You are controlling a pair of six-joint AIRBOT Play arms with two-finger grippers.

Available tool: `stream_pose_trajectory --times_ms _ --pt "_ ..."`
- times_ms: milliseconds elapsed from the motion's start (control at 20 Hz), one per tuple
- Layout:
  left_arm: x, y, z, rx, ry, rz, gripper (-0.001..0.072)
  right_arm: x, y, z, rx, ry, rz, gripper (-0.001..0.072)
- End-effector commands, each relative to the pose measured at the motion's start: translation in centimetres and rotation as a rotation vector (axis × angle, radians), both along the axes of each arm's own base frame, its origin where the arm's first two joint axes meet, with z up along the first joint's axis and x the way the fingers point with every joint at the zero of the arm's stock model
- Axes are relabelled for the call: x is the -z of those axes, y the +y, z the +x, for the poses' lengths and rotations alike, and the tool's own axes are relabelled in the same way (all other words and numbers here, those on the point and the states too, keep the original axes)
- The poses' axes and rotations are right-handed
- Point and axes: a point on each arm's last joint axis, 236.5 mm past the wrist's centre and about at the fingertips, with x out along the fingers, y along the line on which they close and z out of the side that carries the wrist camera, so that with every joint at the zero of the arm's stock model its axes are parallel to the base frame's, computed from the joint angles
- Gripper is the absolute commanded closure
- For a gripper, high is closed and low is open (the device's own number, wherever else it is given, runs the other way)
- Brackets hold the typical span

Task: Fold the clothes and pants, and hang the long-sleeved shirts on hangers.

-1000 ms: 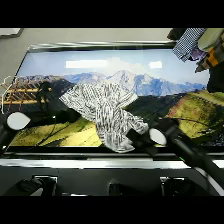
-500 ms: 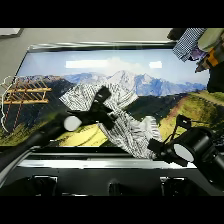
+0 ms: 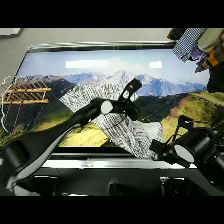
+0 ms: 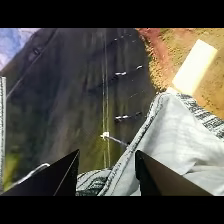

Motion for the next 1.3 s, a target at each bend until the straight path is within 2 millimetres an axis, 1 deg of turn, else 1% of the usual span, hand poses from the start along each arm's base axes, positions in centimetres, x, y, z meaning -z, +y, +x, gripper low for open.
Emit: stream_pose_trajectory --times_ms 0,100,250,300,350,500,600,700,800,900,1000,1050,1150,1200,1250 --pt "2.7 -0.8 -0.8 0.069 0.26 0.033 0.0292 0.0 0.1 0.1 0.001 -0.007 0.003 0.0668" --pt "3.5 -1.1 -1.4 0.111 0.313 0.05 0.0292 0.0 0.4 0.6 -0.001 -0.026 0.018 0.0668" --pt "5.8 -1.2 -3.6 0.175 0.381 0.111 0.0293 0.0 0.7 1.0 -0.003 -0.043 0.031 0.0668" --pt "6.2 -1.4 -4.3 0.19 0.389 0.121 0.0293 0.0 0.8 1.1 -0.003 -0.046 0.034 0.0668" --pt "6.2 -1.8 -4.9 0.211 0.386 0.12 0.0293 0.0 0.8 1.1 -0.004 -0.049 0.036 0.0668" --pt "5.6 -3.2 -6.6 0.268 0.388 0.087 0.0293 0.0 0.9 1.2 -0.004 -0.051 0.037 0.0668" --pt "6.2 -3.7 -7.3 0.281 0.392 0.095 0.0293 -0.1 0.9 1.2 -0.004 -0.052 0.038 0.0668" --pt "7.1 -4.4 -7.0 0.263 0.378 0.087 0.0293 -0.1 1.0 1.4 -0.005 -0.058 0.043 0.0668" --pt "7.4 -5.4 -5.5 0.201 0.345 0.047 0.0294 -0.1 1.1 1.5 -0.005 -0.063 0.048 0.0667" --pt "7.2 -6.1 -3.7 0.118 0.329 0.0 0.0311 -0.1 1.1 1.4 -0.005 -0.062 0.048 0.0667" --pt "7.8 -6.2 -3.3 0.108 0.324 -0.001 0.0316 -0.1 1.1 1.5 -0.005 -0.063 0.048 0.0667" --pt "8.4 -6.1 -3.5 0.112 0.332 0.012 0.035 -0.1 1.2 1.5 -0.005 -0.066 0.049 0.0667" --pt "9.0 -5.7 -4.3 0.133 0.36 0.037 0.0548 -0.1 1.3 1.8 -0.007 -0.076 0.057 0.0667" --pt "9.1 -5.5 -4.8 0.145 0.376 0.048 0.0592 -0.1 1.4 1.8 -0.007 -0.078 0.059 0.0667" --pt "9.3 -5.2 -5.4 0.162 0.395 0.063 0.0592 -0.1 1.4 1.8 -0.007 -0.078 0.058 0.0667"
